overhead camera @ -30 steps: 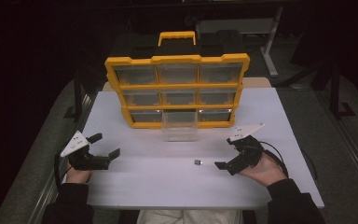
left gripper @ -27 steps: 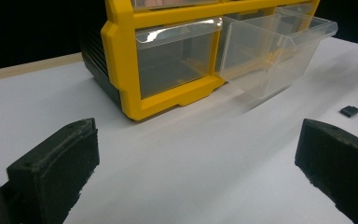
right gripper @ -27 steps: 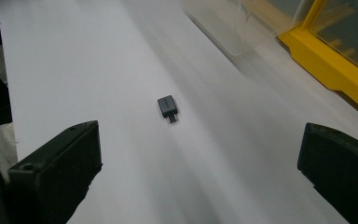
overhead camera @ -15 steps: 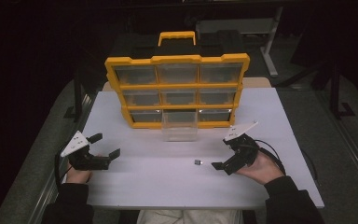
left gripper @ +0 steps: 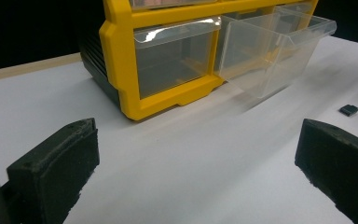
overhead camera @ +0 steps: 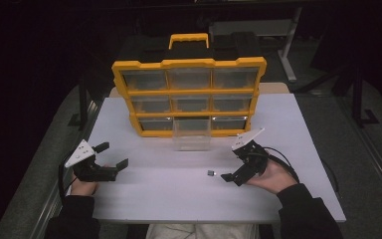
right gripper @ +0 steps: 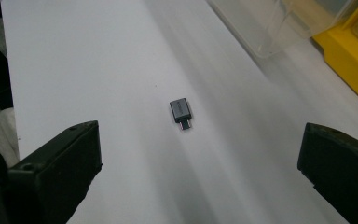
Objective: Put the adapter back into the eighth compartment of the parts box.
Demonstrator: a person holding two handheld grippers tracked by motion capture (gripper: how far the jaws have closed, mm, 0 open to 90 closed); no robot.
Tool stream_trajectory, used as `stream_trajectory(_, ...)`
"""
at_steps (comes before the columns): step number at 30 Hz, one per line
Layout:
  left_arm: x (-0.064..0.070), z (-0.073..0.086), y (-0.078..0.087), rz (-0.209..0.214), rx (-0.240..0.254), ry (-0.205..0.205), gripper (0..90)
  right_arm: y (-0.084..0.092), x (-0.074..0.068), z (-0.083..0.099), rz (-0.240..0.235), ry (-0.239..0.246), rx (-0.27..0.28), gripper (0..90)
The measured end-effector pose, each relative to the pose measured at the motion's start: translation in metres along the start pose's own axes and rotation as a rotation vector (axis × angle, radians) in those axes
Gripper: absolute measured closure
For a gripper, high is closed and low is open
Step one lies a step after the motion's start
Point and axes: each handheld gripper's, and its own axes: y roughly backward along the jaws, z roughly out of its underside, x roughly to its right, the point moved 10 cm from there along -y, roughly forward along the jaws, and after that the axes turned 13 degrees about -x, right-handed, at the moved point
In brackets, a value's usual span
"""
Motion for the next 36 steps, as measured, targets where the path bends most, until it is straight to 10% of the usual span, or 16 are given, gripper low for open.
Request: stream_trajectory(36,0.000,0.001,0.000,-0.001,-0.004,-0.002,0.0,-0.044,-0.009,-0.024,-0.045,0.120,-0.180,0.0)
